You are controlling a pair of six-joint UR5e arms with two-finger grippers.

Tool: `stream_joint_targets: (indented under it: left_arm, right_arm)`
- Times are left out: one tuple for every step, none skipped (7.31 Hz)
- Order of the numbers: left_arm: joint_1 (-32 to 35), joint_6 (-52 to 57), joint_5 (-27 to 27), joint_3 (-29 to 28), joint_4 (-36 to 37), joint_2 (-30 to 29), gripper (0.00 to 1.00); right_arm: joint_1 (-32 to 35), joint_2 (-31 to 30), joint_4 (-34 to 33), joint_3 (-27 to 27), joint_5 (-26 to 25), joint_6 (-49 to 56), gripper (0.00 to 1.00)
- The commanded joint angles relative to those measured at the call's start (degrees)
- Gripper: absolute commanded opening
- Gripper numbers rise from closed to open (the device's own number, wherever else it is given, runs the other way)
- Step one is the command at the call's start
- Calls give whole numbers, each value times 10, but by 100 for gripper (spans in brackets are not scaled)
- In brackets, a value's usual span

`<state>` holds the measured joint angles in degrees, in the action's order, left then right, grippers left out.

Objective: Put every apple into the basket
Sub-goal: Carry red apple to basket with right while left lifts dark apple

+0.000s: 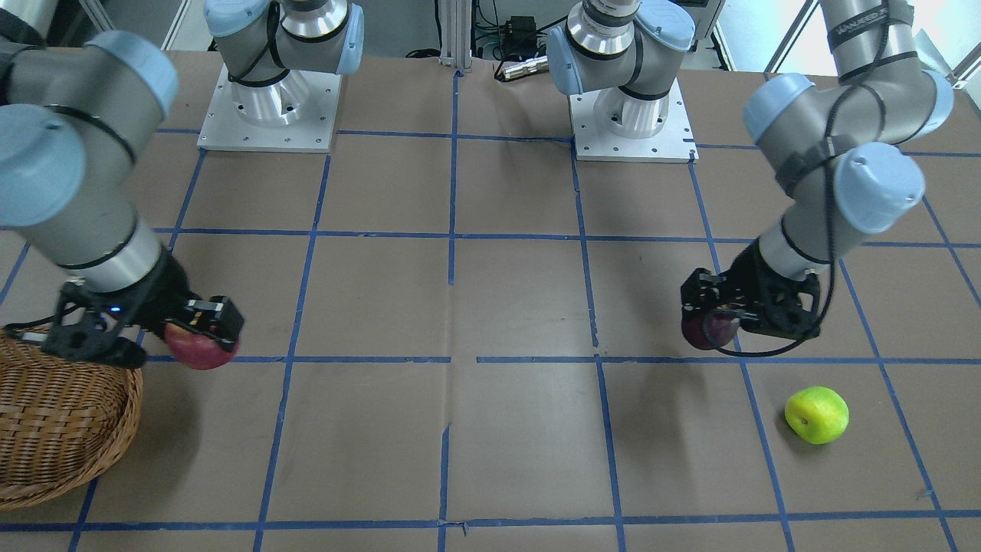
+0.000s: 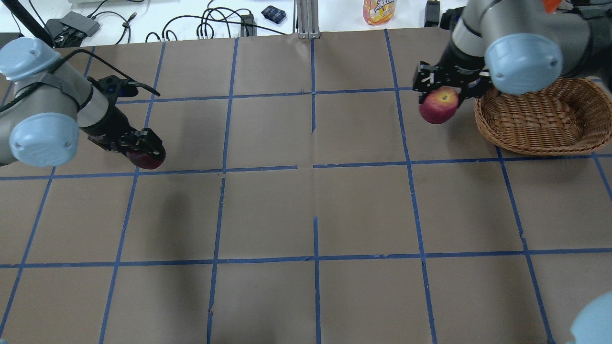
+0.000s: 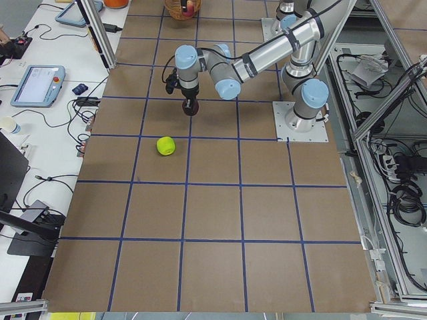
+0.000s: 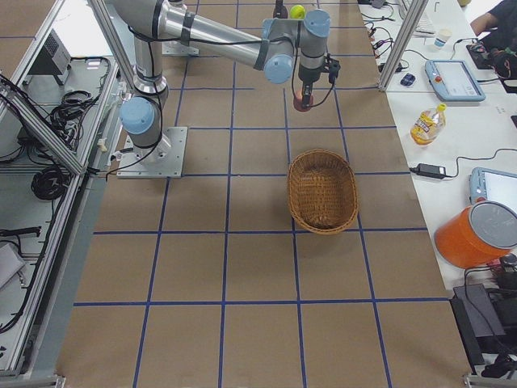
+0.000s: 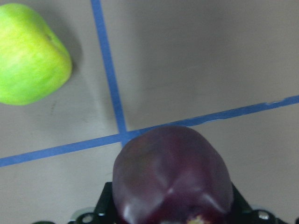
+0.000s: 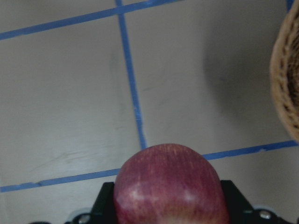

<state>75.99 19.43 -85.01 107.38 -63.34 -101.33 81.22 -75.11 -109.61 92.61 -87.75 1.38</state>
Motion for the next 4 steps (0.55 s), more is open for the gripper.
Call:
stream_joint_targets:
  left_arm:
    - [147, -152, 3, -20, 33, -22, 0]
    - [193, -247, 5, -35, 51, -46, 0]
    - [240, -301, 5, -52, 101, -76, 0]
    - [282, -347, 5, -79, 112, -108, 0]
  right_arm:
    - [-108, 24, -19, -1, -14, 204, 0]
    - [-140, 46, -58, -2, -16, 241, 0]
    - [-169, 74, -86, -5, -26, 307, 0]
    - [-203, 108, -139, -7, -25, 353, 0]
